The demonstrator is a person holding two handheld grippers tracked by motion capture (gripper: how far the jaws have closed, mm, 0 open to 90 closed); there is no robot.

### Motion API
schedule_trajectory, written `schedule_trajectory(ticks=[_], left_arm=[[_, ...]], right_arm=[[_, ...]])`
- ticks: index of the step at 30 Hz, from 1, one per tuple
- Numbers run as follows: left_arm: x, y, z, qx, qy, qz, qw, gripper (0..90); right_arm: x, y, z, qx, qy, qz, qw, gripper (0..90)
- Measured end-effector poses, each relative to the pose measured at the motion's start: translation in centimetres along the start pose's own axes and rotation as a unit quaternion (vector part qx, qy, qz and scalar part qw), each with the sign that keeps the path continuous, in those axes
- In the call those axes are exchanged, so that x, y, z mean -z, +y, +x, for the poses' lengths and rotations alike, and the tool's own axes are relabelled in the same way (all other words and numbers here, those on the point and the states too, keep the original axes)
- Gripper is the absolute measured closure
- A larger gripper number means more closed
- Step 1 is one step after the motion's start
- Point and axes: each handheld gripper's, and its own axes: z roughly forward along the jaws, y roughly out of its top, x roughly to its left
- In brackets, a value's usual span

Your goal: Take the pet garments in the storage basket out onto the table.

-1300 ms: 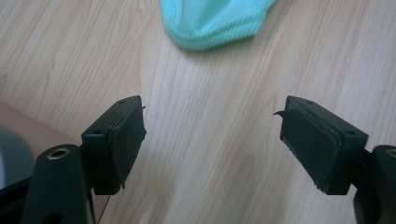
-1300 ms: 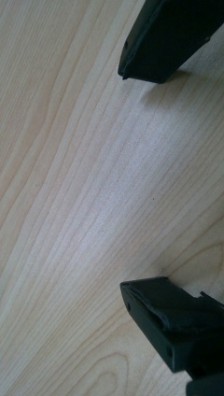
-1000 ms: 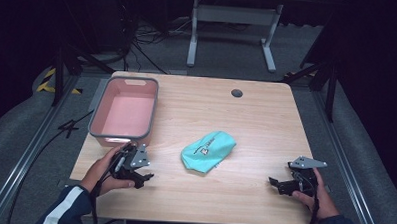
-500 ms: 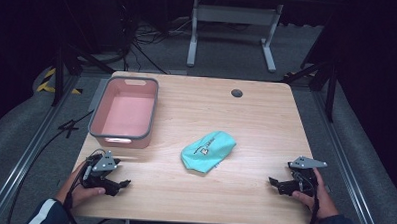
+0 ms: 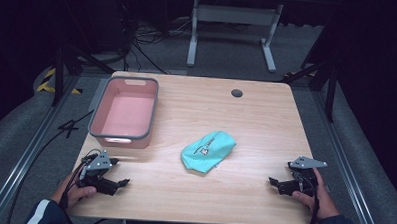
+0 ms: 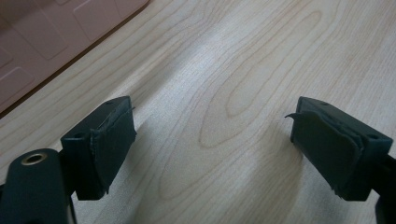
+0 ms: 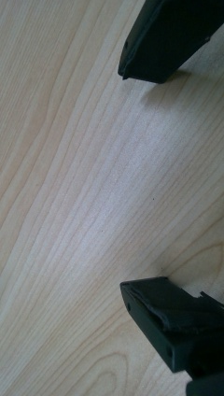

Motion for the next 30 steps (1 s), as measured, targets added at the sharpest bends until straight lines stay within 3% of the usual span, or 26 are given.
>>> schedule_trajectory(ticks=[30], left_arm=[[-0.22, 0.23, -0.07, 0.004, 0.005, 0.005, 1.0000, 10.1]], right_arm=[[-0.04, 0.03, 0.02, -0.002, 0.001, -0.001, 1.0000, 0.7]])
